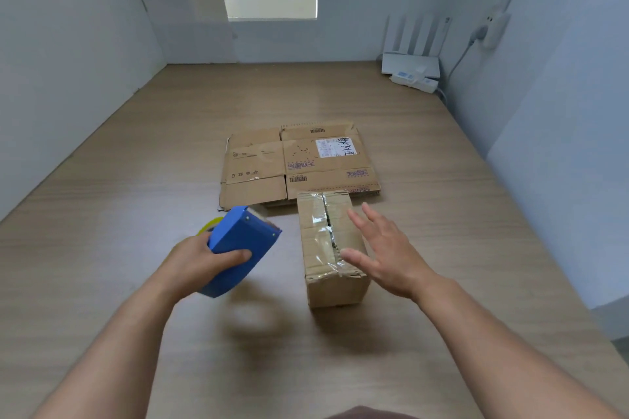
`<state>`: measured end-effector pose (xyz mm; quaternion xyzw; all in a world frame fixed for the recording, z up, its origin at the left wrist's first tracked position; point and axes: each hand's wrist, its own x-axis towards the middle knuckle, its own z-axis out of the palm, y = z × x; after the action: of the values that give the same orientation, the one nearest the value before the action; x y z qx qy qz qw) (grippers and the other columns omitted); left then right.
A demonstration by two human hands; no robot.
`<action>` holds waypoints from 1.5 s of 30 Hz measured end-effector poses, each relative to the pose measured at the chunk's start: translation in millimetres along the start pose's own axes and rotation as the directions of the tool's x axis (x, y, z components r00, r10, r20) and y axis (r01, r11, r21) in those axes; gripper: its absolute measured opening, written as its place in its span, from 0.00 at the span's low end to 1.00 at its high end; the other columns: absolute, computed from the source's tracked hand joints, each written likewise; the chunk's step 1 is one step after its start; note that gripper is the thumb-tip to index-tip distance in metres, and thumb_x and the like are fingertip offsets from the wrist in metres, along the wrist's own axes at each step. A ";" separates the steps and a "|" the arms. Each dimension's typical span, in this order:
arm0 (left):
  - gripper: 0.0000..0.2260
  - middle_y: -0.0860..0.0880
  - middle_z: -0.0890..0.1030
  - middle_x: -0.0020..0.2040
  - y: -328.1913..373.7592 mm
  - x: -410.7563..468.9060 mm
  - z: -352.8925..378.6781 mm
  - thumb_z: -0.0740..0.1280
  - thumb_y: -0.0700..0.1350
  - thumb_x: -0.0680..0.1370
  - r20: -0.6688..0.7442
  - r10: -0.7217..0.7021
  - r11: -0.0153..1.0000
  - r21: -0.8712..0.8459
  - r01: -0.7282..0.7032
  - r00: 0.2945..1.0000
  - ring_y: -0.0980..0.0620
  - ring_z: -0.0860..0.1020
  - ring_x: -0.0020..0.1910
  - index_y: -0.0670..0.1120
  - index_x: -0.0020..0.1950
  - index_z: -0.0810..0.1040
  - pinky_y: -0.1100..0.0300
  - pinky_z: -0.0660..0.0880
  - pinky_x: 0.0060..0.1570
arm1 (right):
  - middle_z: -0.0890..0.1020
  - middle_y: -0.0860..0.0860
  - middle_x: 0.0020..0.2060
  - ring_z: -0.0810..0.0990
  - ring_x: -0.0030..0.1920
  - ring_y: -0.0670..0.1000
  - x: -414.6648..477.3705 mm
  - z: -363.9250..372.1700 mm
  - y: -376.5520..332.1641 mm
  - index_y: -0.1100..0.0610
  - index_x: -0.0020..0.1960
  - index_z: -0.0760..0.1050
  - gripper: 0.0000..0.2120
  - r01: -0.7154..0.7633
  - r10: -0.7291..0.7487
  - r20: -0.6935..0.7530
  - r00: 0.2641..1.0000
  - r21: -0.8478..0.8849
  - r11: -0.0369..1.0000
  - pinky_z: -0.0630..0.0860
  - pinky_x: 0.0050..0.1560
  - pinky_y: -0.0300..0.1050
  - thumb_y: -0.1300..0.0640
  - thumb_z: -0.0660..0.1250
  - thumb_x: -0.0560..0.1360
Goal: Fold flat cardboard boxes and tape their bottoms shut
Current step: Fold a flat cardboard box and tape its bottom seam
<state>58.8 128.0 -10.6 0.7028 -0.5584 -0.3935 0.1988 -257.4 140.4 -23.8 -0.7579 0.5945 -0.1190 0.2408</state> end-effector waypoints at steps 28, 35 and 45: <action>0.37 0.48 0.85 0.40 48.5 -48.2 -41.8 0.72 0.74 0.49 0.389 0.079 0.988 0.091 -0.123 0.918 0.47 0.83 0.40 0.47 0.44 0.82 0.49 0.75 0.47 | 0.78 0.45 0.24 0.72 0.23 0.38 -17.1 -17.3 -52.5 0.54 0.33 0.76 0.12 -0.022 0.226 -0.162 0.961 0.765 0.643 0.67 0.27 0.29 0.64 0.70 0.73; 0.38 0.50 0.85 0.39 16.8 -39.0 -59.7 0.70 0.75 0.50 0.433 -0.155 0.951 0.308 0.016 0.888 0.51 0.84 0.37 0.46 0.44 0.83 0.58 0.75 0.42 | 0.78 0.48 0.25 0.68 0.21 0.44 -37.7 4.8 -31.4 0.59 0.32 0.77 0.11 -0.225 0.438 -0.083 0.895 0.763 0.606 0.67 0.25 0.36 0.60 0.70 0.73; 0.36 0.52 0.84 0.35 13.6 -0.8 -18.4 0.67 0.76 0.51 0.410 -0.193 0.903 0.430 -0.002 0.891 0.54 0.82 0.33 0.47 0.42 0.82 0.62 0.72 0.36 | 0.78 0.52 0.28 0.68 0.27 0.50 -31.7 23.1 -14.7 0.59 0.33 0.75 0.12 -0.345 0.611 -0.117 0.783 0.735 0.583 0.66 0.35 0.44 0.59 0.68 0.74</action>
<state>64.4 121.8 10.7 0.6478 -0.6239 -0.4233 -0.1093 -242.6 178.5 -32.8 -0.3874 0.7261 -0.3924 0.4107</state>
